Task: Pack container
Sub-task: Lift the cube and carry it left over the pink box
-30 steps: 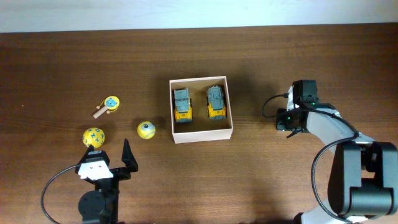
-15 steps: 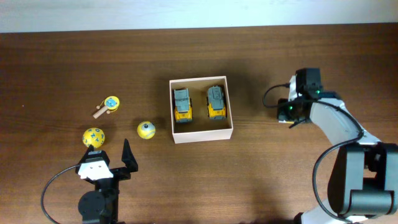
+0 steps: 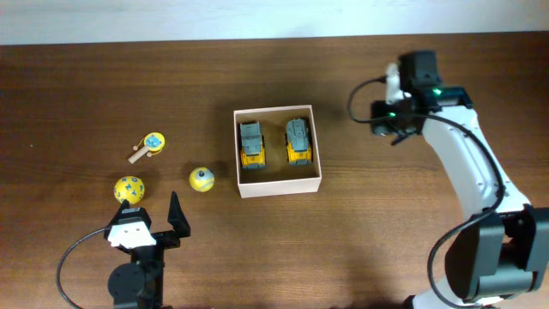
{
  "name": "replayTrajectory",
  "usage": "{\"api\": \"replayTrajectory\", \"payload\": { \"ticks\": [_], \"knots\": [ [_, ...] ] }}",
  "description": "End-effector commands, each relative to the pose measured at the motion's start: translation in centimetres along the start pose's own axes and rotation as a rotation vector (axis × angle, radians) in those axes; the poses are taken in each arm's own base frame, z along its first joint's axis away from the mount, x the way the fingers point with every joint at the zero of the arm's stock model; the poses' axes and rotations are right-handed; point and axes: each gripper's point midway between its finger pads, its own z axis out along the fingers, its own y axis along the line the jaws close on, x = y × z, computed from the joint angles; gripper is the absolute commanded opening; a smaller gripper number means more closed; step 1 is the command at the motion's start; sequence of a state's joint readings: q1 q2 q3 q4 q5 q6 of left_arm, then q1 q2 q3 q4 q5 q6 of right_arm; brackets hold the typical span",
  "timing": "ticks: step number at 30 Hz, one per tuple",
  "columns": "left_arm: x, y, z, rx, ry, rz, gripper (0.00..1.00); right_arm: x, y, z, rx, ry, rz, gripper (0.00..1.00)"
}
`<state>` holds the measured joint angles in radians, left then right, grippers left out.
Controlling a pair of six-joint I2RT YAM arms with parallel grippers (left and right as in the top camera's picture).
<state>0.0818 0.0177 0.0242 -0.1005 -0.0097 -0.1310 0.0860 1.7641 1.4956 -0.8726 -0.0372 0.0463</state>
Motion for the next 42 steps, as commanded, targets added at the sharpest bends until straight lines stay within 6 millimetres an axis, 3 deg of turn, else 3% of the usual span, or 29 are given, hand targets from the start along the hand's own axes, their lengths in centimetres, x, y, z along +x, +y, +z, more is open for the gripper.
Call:
{"api": "replayTrajectory", "payload": {
  "ticks": [1, 9, 17, 23, 35, 42],
  "knots": [
    [0.3, -0.1, 0.1, 0.007, 0.005, 0.015, 0.99, -1.8, 4.5, -1.8, -0.06, -0.051, -0.099, 0.5],
    [0.3, -0.1, 0.1, 0.007, 0.005, 0.015, 0.99, -1.2, 13.1, -3.0, -0.15, -0.084, -0.225, 0.5],
    [0.3, -0.1, 0.1, 0.007, 0.005, 0.015, 0.99, -0.4, 18.5, -3.5, -0.211, -0.115, -0.204, 0.5],
    [0.3, -0.1, 0.1, 0.007, 0.005, 0.015, 0.99, -0.2, 20.0, -2.9, -0.161, -0.135, -0.129, 0.5],
    [0.3, -0.1, 0.1, 0.007, 0.005, 0.015, 0.99, 1.7, 21.2, 2.3, -0.074, -0.069, -0.051, 0.5],
    [0.3, -0.1, 0.1, 0.007, 0.005, 0.015, 0.99, 1.7, 21.6, 4.1, -0.072, -0.063, -0.053, 0.5]
  ]
}}
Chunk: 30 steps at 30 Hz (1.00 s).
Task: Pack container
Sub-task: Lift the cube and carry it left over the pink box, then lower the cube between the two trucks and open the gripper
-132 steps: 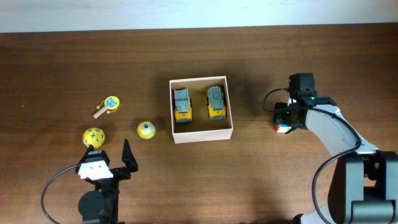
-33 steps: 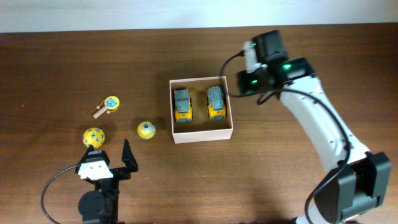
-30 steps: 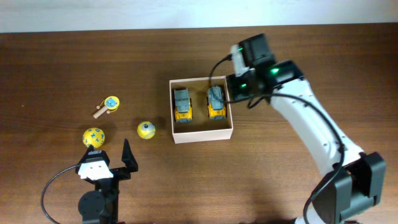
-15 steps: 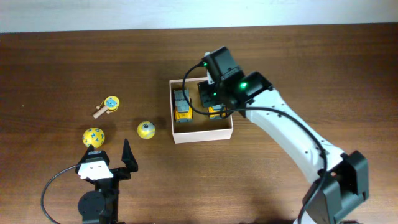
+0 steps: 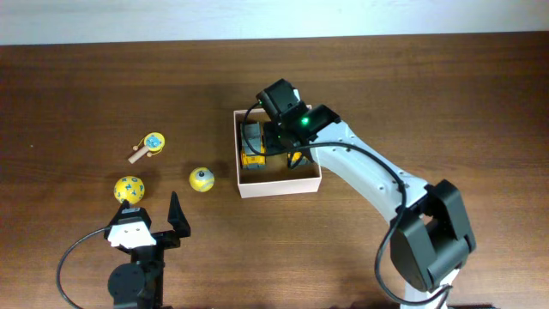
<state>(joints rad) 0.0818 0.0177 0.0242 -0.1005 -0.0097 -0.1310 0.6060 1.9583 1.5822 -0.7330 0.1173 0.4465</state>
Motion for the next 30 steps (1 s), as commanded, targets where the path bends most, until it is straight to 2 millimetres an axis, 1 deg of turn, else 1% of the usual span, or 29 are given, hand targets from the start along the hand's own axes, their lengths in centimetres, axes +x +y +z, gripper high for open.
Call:
{"api": "replayTrajectory", "payload": {
  "ticks": [1, 5, 9, 10, 17, 24, 30],
  "knots": [
    [0.3, -0.1, 0.1, 0.007, 0.005, 0.015, 0.99, -0.8, 0.4, 0.2, 0.012, -0.032, 0.012, 0.5],
    [0.3, -0.1, 0.1, 0.007, 0.005, 0.015, 0.99, -1.0, 0.6, 0.7, 0.008, -0.039, 0.013, 0.5],
    [0.3, -0.1, 0.1, 0.007, 0.005, 0.015, 0.99, -1.3, 0.8, 0.7, 0.002, -0.05, 0.015, 0.48],
    [0.3, -0.1, 0.1, 0.007, 0.005, 0.015, 0.99, -1.3, 0.8, 0.7, 0.0, -0.052, 0.015, 0.5],
    [0.3, -0.1, 0.1, 0.007, 0.005, 0.015, 0.99, -1.5, 0.9, 0.9, -0.002, -0.058, 0.031, 0.5],
    [0.3, -0.1, 0.1, 0.007, 0.005, 0.015, 0.99, -0.9, 0.9, 2.3, 0.005, -0.035, 0.035, 0.49],
    [0.3, -0.1, 0.1, 0.007, 0.005, 0.015, 0.99, -0.2, 1.3, 3.5, 0.006, -0.017, 0.024, 0.5]
  ]
}}
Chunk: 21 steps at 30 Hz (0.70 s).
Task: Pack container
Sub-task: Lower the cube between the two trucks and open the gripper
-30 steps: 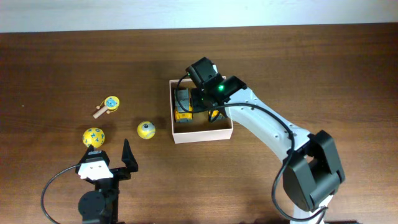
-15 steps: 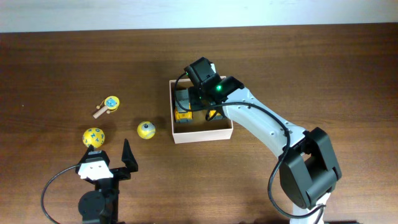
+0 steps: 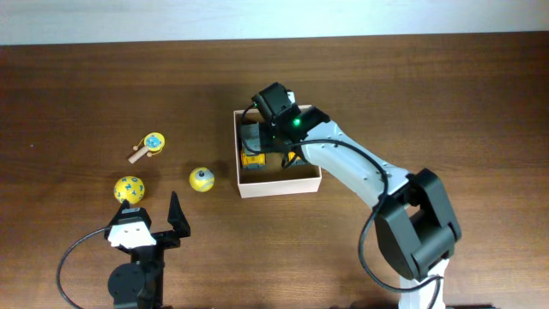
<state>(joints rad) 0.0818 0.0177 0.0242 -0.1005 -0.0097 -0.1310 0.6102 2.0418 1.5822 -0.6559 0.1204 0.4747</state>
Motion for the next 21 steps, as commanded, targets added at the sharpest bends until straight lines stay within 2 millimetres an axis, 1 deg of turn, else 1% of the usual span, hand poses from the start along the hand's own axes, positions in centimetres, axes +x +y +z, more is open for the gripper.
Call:
{"api": "replayTrajectory", "payload": {
  "ticks": [1, 13, 15, 17, 19, 21],
  "knots": [
    [0.27, -0.05, 0.06, 0.007, 0.005, 0.015, 0.99, -0.37, 0.88, 0.23, 0.003, -0.02, -0.001, 0.49],
    [0.27, -0.05, 0.06, 0.007, 0.005, 0.015, 0.99, -0.85, 1.19, 0.42, -0.008, -0.041, 0.001, 0.5],
    [0.27, -0.05, 0.06, 0.007, 0.005, 0.015, 0.99, -0.95, 1.23, 0.41, -0.01, -0.044, 0.002, 0.64],
    [0.27, -0.05, 0.06, 0.007, 0.005, 0.015, 0.99, -0.99, 1.26, 0.41, -0.011, -0.046, 0.002, 0.72],
    [0.27, -0.05, 0.06, 0.007, 0.005, 0.015, 0.99, -1.01, 1.23, 0.42, -0.011, -0.046, 0.003, 0.76],
    [0.27, -0.05, 0.06, 0.007, 0.005, 0.015, 0.99, -1.03, 1.23, 0.41, -0.012, -0.047, 0.003, 0.77]
  ]
}}
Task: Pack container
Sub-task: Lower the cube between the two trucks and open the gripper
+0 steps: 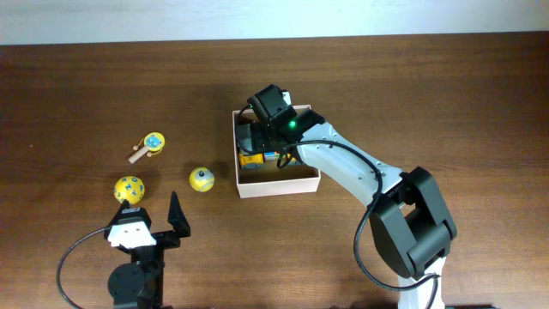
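Note:
A white open box (pixel 279 184) stands mid-table with a yellow and grey toy truck (pixel 251 158) in its left half. My right arm reaches across the box. Its gripper (pixel 260 136) is low over the left truck, under the wrist, so the jaws are hidden. The arm also covers the box's right half. On the table left of the box lie a small yellow ball with a grey cap (pixel 201 179), a larger yellow ball with blue dots (pixel 129 189) and a yellow toy on a wooden stick (pixel 149 143). My left gripper (pixel 174 216) is parked at the near left, holding nothing.
The brown wooden table (pixel 429 103) runs to a pale wall at the far edge. The left arm's base and cable sit at the near left corner.
My right wrist has shifted a little to the left and farther over the left truck in the box. The box's left wall looks nudged slightly left. The left arm and loose toys are unchanged.
At first my right gripper was off to the right of the box, and two trucks showed side by side inside it. Then the arm was stretched over the box, covering the right truck. It has since crept left and now sits over the left truck.

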{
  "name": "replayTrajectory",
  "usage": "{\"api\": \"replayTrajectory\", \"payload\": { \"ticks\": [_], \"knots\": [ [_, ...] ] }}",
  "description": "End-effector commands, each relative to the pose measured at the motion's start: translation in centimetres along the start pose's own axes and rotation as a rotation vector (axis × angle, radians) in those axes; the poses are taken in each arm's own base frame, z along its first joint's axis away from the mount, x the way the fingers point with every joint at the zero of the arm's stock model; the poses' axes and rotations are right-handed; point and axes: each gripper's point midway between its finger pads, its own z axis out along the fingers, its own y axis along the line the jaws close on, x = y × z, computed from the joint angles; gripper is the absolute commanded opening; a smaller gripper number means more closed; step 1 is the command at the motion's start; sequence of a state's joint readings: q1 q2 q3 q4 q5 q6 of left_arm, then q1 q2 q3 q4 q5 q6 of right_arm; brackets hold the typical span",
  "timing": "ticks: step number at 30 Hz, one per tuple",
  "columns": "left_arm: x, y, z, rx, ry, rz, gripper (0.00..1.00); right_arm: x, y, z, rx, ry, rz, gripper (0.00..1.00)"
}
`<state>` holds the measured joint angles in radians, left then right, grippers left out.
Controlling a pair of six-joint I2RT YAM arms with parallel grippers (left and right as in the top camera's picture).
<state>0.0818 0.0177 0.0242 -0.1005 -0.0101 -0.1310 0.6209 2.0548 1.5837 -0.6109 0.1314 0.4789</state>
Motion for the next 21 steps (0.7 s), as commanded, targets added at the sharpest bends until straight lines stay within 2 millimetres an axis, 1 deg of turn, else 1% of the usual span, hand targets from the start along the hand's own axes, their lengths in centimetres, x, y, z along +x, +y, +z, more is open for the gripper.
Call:
{"api": "replayTrajectory", "payload": {
  "ticks": [1, 12, 16, 17, 18, 19, 21],
  "knots": [
    [0.3, -0.1, 0.1, 0.007, 0.005, 0.015, 0.99, -0.4, 0.5, 0.0, -0.001, -0.014, 0.003, 0.77],
    [0.3, -0.1, 0.1, 0.007, 0.005, 0.015, 0.99, -0.6, 0.5, -0.1, -0.004, -0.02, -0.023, 0.77],
    [0.3, -0.1, 0.1, 0.007, 0.005, 0.015, 0.99, -0.7, -0.1, -0.1, 0.029, -0.023, -0.033, 0.77],
    [0.3, -0.1, 0.1, 0.007, 0.005, 0.015, 0.99, -0.7, -0.3, -0.1, 0.042, -0.026, -0.034, 0.75],
    [0.3, -0.1, 0.1, 0.007, 0.005, 0.015, 0.99, -0.8, -0.6, -0.1, 0.054, -0.031, -0.034, 0.66],
    [0.3, -0.1, 0.1, 0.007, 0.005, 0.015, 0.99, -0.8, -0.6, -0.1, 0.058, -0.033, -0.045, 0.6],
    [0.3, -0.1, 0.1, 0.007, 0.005, 0.015, 0.99, -0.8, -0.6, -0.1, 0.058, -0.033, -0.06, 0.56]
  ]
}}
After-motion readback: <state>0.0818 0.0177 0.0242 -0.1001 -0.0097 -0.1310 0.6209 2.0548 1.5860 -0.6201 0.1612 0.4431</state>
